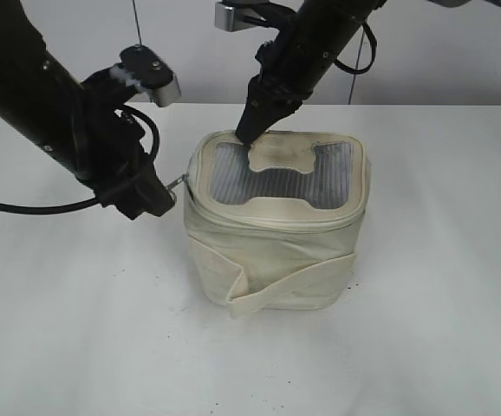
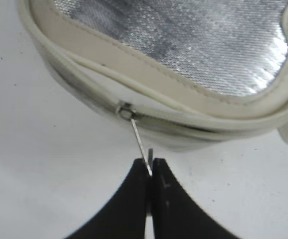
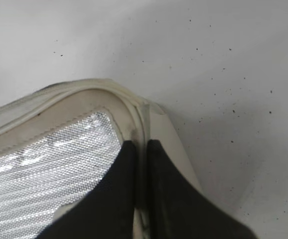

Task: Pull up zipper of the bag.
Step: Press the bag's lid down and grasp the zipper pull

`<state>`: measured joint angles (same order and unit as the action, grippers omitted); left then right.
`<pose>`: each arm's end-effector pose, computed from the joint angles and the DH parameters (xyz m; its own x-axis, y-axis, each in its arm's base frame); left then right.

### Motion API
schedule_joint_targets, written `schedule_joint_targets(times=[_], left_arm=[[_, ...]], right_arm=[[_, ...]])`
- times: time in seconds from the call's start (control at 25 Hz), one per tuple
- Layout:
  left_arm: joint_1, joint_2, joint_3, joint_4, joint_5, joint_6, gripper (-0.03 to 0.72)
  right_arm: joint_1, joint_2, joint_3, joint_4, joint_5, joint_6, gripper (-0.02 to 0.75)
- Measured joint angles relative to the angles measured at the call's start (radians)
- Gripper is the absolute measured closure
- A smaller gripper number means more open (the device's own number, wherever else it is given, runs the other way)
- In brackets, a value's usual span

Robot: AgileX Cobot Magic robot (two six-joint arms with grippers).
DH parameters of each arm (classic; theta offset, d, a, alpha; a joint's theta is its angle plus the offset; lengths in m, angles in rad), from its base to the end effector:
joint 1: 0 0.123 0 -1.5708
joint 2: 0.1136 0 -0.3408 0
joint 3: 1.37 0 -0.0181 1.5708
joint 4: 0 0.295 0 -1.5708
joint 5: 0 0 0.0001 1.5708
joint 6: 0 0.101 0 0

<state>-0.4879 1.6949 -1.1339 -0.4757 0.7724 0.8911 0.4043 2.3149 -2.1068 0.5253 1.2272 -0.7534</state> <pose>0.3264 -0.2098 0.2469 -0.4222 0.7734 -0.4729 0.8917 0.4482 -0.0631 0.5113 0.2707 0.2425 -0.5040 -0.7254 -0.4688 -0.8631 0.4428 0.2428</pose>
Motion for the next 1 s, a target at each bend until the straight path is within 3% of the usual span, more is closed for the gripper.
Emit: schedule_joint_targets(times=[0.24,0.48,0.84,1.0], left_arm=[[-0.036,-0.051,0.0,0.007,0.119,-0.096,0.691],[-0.168,-0.055,0.0,0.033,0.16,-0.184,0.691],[-0.369,-0.055,0.001,0.113,0.014,-0.347,0.691],[-0.405,-0.055,0.003,0.107,-0.087,-0.457,0.691]], right_arm=[[0.0,0.0,0.0,0.0,0.0,0.013,0.728],[0.0,0.0,0.0,-0.001,0.0,0.024,0.729],[0.009,0.0,0.007,0.017,0.003,0.025,0.729],[0.009,0.0,0.007,0.014,0.003,0.025,0.729]])
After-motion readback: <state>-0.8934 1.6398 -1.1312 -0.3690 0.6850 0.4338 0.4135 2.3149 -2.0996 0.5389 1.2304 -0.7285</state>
